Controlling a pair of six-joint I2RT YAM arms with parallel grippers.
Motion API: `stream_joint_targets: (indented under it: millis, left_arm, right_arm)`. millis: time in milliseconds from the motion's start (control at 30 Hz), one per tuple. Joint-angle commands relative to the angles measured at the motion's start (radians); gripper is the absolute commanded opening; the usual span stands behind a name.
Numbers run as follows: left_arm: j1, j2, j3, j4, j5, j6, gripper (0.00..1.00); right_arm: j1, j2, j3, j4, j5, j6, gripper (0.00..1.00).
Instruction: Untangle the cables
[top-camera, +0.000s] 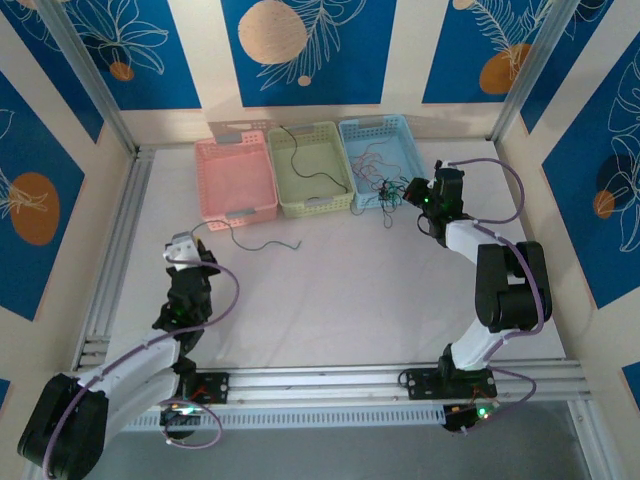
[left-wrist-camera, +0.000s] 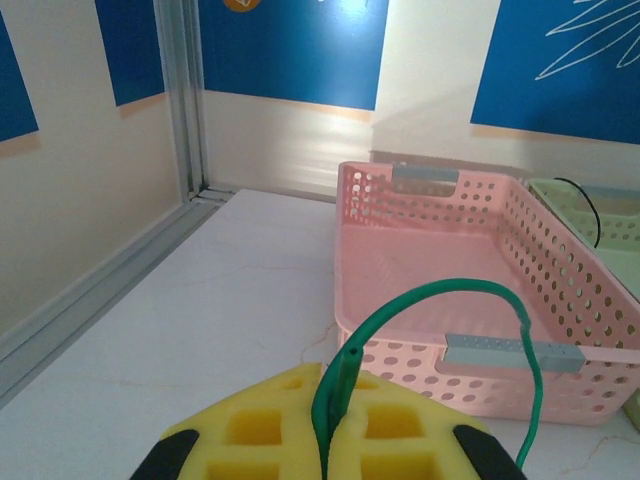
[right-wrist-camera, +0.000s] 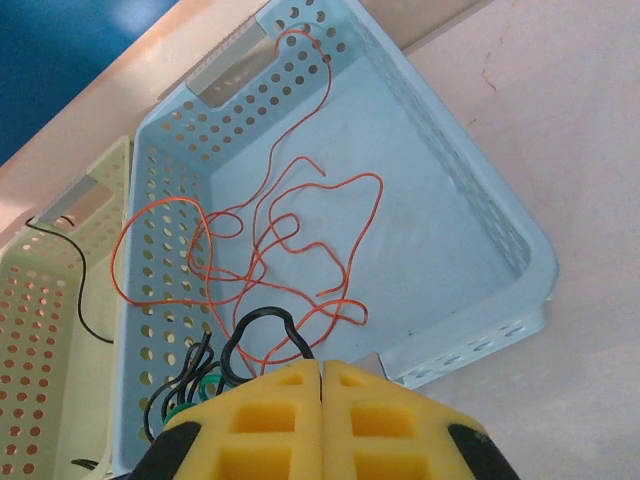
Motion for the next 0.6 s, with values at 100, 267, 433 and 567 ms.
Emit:
stream_joint_targets:
  millis: [100, 267, 433, 567]
  left_arm:
    - [0.011, -0.029, 0.045, -0.018, 0.133, 0.006, 0.00]
    - [0.011, -0.050, 0.273, -0.279, 0.150, 0.042, 0.00]
    - [0.013, -0.020, 0.457, -0.416, 0.024, 0.076, 0.00]
    - [0.016, 0.037, 0.566, -0.444, 0.018, 0.140, 0.00]
  right_arm:
    - [0.006, -0.004, 0.018, 0.019, -0.028, 0.019, 0.00]
    - [0.013, 0.006, 0.035, 0.004, -0.026, 0.009, 0.00]
    - [0.028, 0.001, 0.040, -0.006, -0.007, -0.011, 0.00]
    - [0.029, 0.006, 0.044, -0.007, -0.016, -0.006, 0.00]
